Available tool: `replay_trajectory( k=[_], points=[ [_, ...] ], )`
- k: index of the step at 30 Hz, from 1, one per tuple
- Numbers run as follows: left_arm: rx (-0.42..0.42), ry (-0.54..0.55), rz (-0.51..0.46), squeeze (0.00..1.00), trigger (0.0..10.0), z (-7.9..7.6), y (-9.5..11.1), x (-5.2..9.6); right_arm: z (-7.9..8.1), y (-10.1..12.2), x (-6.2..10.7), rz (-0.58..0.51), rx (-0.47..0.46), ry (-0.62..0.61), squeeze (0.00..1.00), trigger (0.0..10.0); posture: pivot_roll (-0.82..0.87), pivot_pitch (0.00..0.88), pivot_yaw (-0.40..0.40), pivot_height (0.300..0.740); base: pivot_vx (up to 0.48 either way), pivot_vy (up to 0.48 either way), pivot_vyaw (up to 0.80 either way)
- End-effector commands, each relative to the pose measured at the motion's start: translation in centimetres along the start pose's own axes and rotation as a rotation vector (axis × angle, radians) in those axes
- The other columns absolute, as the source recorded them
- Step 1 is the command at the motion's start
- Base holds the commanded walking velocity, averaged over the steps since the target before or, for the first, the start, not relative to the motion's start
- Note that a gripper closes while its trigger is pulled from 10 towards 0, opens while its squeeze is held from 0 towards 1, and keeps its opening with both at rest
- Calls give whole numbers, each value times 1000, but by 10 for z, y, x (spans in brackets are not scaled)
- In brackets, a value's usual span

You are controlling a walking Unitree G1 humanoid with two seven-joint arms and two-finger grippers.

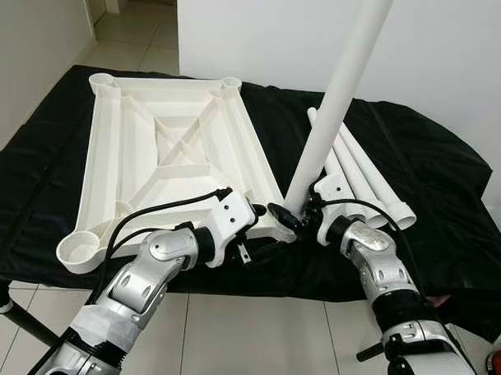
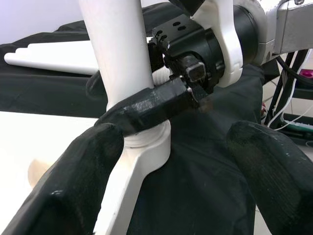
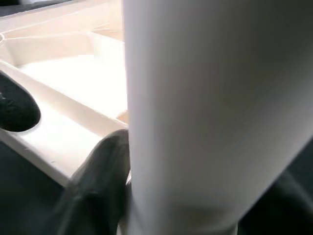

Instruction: Building children table

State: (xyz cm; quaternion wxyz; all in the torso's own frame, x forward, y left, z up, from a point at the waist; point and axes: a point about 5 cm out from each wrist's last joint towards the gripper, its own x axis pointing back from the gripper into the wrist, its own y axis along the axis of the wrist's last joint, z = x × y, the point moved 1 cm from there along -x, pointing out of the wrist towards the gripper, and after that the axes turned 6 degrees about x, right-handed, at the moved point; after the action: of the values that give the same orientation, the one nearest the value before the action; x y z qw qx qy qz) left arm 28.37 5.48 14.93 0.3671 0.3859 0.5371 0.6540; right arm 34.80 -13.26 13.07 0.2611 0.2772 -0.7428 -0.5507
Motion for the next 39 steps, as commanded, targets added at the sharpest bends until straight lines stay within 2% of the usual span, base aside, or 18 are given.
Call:
replay_trajectory(
  k=[1,6,7,9,10,11,12,15,19,21,24,25,27,30,31,34,37,39],
  points=[
    [21,-19,18,0,10000,0,-1,0,-2,-9,2,36,-11,22,0,0,-24,0,-72,740,0,0,0],
    [29,-8,22,0,10000,4,0,0,0,-12,3,33,-43,21,0,0,-26,0,-70,740,0,0,0],
    [28,3,26,0,10000,7,0,0,1,-14,4,34,-50,4,0,2902,-28,0,-73,740,0,0,0],
    [28,3,26,0,10000,7,0,0,1,-14,4,34,-50,4,0,2902,-28,0,-73,740,0,0,0],
    [33,5,27,0,10000,8,0,0,1,-16,4,31,-60,-1,0,9569,-29,0,-74,740,0,0,0],
    [33,5,27,0,10000,8,0,0,1,-16,4,31,-60,-1,0,9569,-29,0,-74,740,0,0,0],
    [33,17,32,0,10000,10,0,0,3,-16,4,25,-69,-16,0,10000,-32,0,-77,740,0,0,0],
    [37,26,35,0,10000,13,-1,-1,5,-17,4,16,-75,-36,0,10000,-34,0,-79,740,0,0,0],
    [15,50,38,0,10000,20,-1,-1,4,-20,4,45,-71,-148,0,10000,-42,0,-77,740,0,0,0],
    [15,50,38,0,10000,20,-1,-1,4,-20,4,45,-71,-148,0,10000,-42,0,-77,740,0,0,0],
    [11,61,43,0,10000,25,0,-1,7,-23,2,79,-89,-257,0,10000,-50,0,-60,740,0,0,0],
    [11,61,43,0,10000,25,0,-1,7,-23,2,79,-89,-257,0,10000,-50,0,-60,740,0,0,0],
    [-3,67,37,0,10000,28,2,-1,9,-24,1,90,-120,-350,0,10000,-52,0,-57,740,0,0,0],
    [-20,80,35,0,10000,31,2,-1,10,-24,1,93,-147,-402,0,10000,-53,0,-55,740,0,0,0],
    [-31,88,37,0,10000,33,2,-1,11,-24,2,97,-173,-455,0,10000,-55,0,-55,740,0,0,0],
    [-47,114,33,0,10000,39,3,-1,19,-18,3,81,-194,-576,0,10000,-59,0,-52,740,0,0,0],
    [-46,117,32,0,10000,40,4,-2,22,-16,3,74,-204,-612,0,10000,-62,0,-53,740,0,0,0],
    [-41,119,20,0,10000,42,5,-2,27,-9,5,49,-222,-694,0,10000,-78,0,-57,740,0,0,0]
  ],
)
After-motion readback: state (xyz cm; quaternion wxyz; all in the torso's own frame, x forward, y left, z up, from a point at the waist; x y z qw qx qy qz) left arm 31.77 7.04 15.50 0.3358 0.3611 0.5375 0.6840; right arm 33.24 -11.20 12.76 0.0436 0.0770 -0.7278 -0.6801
